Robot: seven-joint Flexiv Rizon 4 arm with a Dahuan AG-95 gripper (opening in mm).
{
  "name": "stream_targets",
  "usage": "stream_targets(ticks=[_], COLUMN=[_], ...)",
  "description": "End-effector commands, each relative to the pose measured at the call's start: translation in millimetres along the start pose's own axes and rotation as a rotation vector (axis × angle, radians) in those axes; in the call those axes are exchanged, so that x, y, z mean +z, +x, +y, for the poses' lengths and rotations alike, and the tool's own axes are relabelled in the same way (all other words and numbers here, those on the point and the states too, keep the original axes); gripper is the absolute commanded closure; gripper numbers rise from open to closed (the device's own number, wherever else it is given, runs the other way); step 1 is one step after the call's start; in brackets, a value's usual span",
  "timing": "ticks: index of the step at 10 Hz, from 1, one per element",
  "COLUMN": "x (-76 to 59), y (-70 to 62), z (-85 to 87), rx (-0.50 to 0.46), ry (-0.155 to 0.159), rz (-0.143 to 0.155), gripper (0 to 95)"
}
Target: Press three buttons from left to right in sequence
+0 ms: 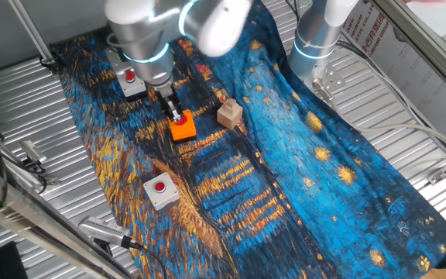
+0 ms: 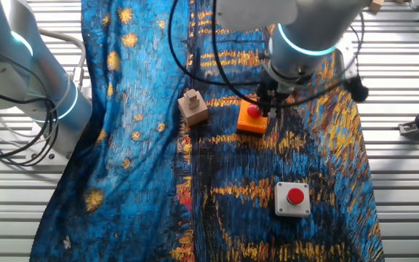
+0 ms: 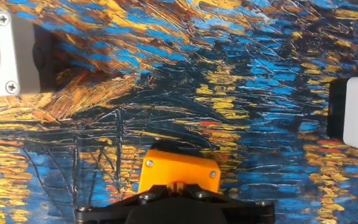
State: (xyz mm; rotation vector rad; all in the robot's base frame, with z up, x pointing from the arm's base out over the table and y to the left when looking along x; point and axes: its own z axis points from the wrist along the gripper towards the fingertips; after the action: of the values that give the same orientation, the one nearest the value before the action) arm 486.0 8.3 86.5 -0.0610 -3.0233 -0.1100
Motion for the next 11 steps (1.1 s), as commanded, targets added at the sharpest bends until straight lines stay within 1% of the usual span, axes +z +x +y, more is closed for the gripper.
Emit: stream_targets(ticks=[1, 2, 3, 4, 5, 6, 8, 11], x=[-0.6, -14.5, -22.7, -31.0, -34.6, -37.2, -37.5, -32.5], y=[6.8, 11.9, 15.4, 19.3, 21.2, 22.6, 22.8, 20.4], z=[3.0, 5.4, 7.0, 8.9, 9.9, 10.5, 10.6, 10.9], rx=[-0.05, -0.058, -0.053, -0.045, -0.042, -0.039, -0.038, -0.039], ry=[0.134, 0.161, 0.156, 0.141, 0.138, 0.137, 0.139, 0.133], rz=[-0.037, -0.038, -0.038, -0.039, -0.041, -0.048, -0.054, -0.061], gripper=[95.0, 95.0, 95.0, 95.0, 95.0, 95.0, 95.0, 95.0])
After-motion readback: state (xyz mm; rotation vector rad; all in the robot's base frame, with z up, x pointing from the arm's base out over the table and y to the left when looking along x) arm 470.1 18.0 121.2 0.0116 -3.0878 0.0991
